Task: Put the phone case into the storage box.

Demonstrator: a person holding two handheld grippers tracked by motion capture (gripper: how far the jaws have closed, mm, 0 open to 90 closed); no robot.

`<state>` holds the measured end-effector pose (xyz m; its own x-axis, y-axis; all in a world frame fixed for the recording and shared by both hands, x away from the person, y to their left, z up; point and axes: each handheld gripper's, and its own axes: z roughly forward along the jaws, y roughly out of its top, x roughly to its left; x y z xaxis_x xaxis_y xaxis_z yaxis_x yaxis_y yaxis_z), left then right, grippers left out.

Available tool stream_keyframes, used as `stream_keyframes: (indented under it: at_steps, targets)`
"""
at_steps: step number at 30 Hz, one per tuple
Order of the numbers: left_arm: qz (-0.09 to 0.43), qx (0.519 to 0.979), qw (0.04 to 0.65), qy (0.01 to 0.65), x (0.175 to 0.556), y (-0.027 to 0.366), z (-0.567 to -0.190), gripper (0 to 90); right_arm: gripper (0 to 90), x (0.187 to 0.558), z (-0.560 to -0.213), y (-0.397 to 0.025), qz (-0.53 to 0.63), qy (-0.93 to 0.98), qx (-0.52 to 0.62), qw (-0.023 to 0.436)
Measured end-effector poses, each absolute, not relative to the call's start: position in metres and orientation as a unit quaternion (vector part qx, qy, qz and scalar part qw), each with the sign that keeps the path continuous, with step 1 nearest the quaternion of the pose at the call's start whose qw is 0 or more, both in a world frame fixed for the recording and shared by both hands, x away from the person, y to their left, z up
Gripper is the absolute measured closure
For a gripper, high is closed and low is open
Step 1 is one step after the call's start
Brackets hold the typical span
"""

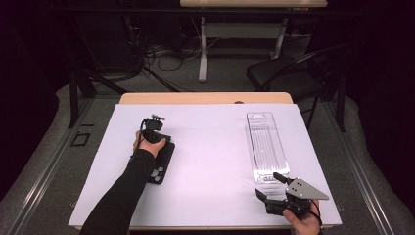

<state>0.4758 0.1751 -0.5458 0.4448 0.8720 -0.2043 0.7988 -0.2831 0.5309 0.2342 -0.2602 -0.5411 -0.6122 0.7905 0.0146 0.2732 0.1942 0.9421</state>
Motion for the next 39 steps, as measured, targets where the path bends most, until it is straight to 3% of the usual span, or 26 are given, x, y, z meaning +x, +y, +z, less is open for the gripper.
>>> stream_keyframes:
  at_steps: [12,39]
  targets:
    - [0.060,0.823,0.285,0.488,0.457,0.163,-0.545,90.0,14.5,0.235,-0.542,-0.260,0.522,0.731,0.364,0.246]
    - [0.044,0.822,0.294,0.486,0.423,0.178,-0.545,90.0,14.5,0.235,-0.542,-0.260,0.522,0.730,0.369,0.241]
